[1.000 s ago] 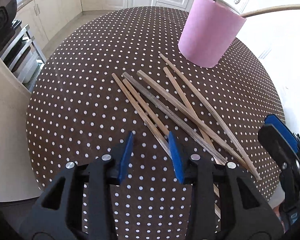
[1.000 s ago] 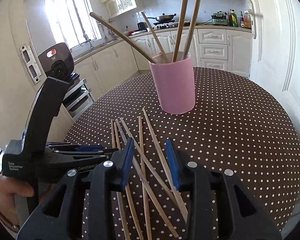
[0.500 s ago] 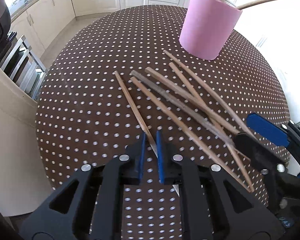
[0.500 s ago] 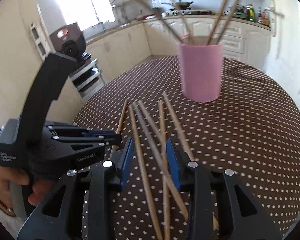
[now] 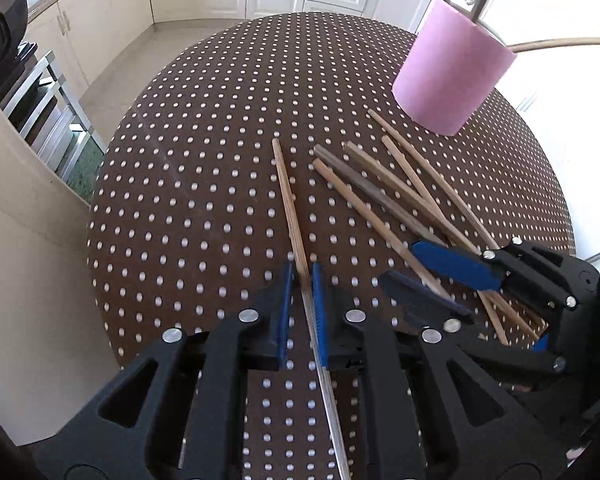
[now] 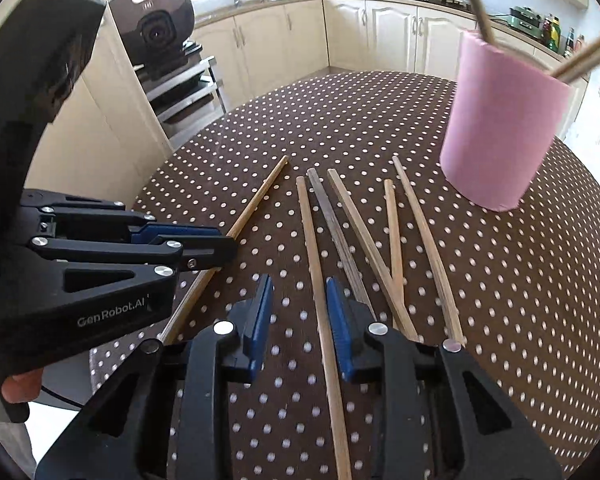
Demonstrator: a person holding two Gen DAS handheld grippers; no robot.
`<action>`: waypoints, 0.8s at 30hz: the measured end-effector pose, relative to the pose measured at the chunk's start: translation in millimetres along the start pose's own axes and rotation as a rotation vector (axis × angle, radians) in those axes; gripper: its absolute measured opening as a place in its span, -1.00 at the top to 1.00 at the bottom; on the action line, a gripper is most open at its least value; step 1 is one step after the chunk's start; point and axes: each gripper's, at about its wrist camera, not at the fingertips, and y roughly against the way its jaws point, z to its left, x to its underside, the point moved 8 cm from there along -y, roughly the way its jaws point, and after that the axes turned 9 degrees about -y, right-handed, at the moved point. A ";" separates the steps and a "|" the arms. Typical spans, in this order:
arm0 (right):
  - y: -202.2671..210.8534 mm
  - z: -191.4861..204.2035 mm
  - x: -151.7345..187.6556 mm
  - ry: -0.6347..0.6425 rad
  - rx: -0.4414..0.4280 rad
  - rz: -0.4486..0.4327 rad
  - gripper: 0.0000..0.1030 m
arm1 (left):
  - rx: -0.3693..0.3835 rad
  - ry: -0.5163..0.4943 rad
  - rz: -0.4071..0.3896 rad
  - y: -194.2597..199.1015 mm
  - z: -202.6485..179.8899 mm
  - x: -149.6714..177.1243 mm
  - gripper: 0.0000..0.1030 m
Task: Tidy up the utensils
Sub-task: 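Close the left tool on a chopstick while the right tool grasps another, then lift the left tool's chopstick toward the cup while the right tool lifts its own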
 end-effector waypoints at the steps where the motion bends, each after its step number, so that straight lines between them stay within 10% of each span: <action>1: -1.3 1.5 -3.5 0.003 0.003 0.001 0.54 | -0.004 -0.001 -0.001 -1.2 -9.9 -4.1 0.77; 15: -17.6 3.2 -27.0 0.047 0.052 0.017 0.91 | -0.002 0.006 -0.061 -7.5 -2.1 -22.8 0.88; 24: 34.9 0.5 -44.9 -0.066 -0.097 -0.091 0.91 | 0.044 0.008 -0.187 40.5 -13.7 -33.7 0.88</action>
